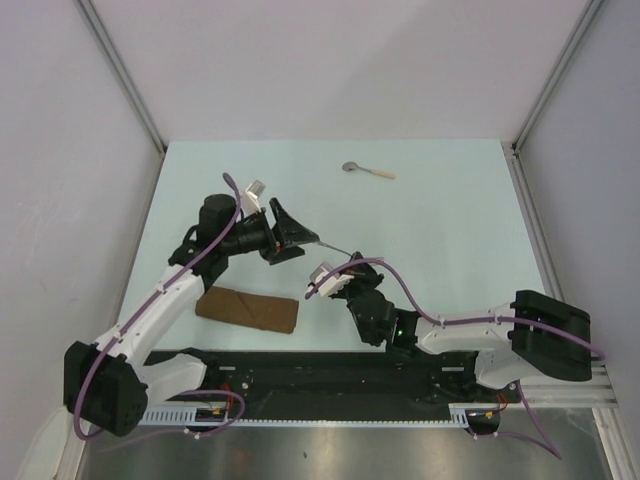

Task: Fold the napkin into a case and place the utensils inside
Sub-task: Pass from the right arm to the left, then pass from the left arm to the right, then insert the fork into the folded napkin.

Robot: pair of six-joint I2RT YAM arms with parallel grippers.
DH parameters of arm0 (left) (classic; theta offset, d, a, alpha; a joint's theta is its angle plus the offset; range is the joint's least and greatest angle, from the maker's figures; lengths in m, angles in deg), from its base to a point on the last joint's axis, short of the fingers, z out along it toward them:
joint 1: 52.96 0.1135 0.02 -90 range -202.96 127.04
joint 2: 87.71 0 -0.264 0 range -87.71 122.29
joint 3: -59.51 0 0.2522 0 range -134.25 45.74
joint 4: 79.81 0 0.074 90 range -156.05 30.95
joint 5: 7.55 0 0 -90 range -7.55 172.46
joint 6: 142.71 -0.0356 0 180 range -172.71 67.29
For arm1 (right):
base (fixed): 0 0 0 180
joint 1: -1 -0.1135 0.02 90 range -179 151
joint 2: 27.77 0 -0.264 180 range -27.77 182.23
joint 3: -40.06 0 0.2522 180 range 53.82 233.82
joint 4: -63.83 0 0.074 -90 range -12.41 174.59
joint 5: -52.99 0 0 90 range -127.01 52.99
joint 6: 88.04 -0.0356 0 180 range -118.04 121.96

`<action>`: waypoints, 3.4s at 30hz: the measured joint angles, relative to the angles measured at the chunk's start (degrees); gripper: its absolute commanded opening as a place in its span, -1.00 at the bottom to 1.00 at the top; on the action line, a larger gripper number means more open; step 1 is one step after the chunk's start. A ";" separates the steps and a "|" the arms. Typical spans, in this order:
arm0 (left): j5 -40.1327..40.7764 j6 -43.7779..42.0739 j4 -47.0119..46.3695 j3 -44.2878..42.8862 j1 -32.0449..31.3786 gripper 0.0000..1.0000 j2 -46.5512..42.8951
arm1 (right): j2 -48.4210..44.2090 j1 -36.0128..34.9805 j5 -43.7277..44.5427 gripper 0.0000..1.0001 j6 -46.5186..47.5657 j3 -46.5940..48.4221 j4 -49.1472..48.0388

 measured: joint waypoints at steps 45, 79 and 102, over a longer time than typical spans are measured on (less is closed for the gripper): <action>-1.20 -20.31 -8.83 9.27 1.97 -1.00 -4.94 | -17.73 40.96 -86.47 -0.01 -86.36 -2.71 41.42; 43.30 -18.60 28.61 2.40 11.56 -1.00 -10.97 | -7.58 36.94 -82.53 -1.00 -83.87 8.07 48.41; 40.79 -12.35 22.18 16.59 24.68 -1.00 -0.66 | 12.57 25.51 -77.53 -1.00 -90.62 20.48 47.30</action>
